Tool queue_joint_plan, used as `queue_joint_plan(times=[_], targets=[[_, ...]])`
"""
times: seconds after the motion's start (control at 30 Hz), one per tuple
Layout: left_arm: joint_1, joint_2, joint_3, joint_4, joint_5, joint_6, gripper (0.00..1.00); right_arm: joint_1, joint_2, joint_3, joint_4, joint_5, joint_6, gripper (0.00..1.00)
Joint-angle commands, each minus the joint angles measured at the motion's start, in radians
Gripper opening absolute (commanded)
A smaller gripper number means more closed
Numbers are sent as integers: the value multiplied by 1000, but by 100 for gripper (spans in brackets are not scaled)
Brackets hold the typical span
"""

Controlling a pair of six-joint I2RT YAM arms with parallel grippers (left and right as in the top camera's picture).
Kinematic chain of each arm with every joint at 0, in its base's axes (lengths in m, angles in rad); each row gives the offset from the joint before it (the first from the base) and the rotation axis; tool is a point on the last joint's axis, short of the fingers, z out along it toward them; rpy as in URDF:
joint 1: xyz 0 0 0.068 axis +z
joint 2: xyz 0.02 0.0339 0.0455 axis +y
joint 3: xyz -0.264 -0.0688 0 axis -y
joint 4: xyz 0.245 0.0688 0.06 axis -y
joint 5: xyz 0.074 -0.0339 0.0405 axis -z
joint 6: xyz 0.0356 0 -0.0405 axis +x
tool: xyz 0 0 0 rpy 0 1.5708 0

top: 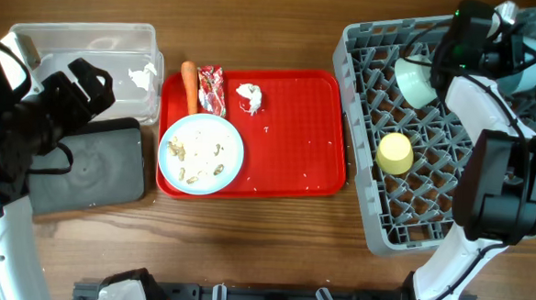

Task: Sort waste into correct bins and load items into the dishwasher rack
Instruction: 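Place the second bowl upright in the rack beside the first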

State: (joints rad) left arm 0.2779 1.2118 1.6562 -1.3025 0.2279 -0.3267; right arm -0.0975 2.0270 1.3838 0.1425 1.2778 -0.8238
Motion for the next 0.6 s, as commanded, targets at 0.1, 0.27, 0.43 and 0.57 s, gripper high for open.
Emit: queue_joint_plan(times=[0.1, 0.27, 0.43, 0.57], targets=[[7, 0, 13, 3, -13, 5, 100, 85, 18, -4, -128, -102, 121, 23], [7, 0, 13, 3, -13, 6, 100, 164, -17, -4, -135, -137, 215, 87], [7, 0, 13, 3, -13, 5, 100, 212, -139, -4, -166, -263, 251, 94], [7, 0, 13, 3, -13, 5, 100, 237, -308, 0, -346, -539, 410, 95]])
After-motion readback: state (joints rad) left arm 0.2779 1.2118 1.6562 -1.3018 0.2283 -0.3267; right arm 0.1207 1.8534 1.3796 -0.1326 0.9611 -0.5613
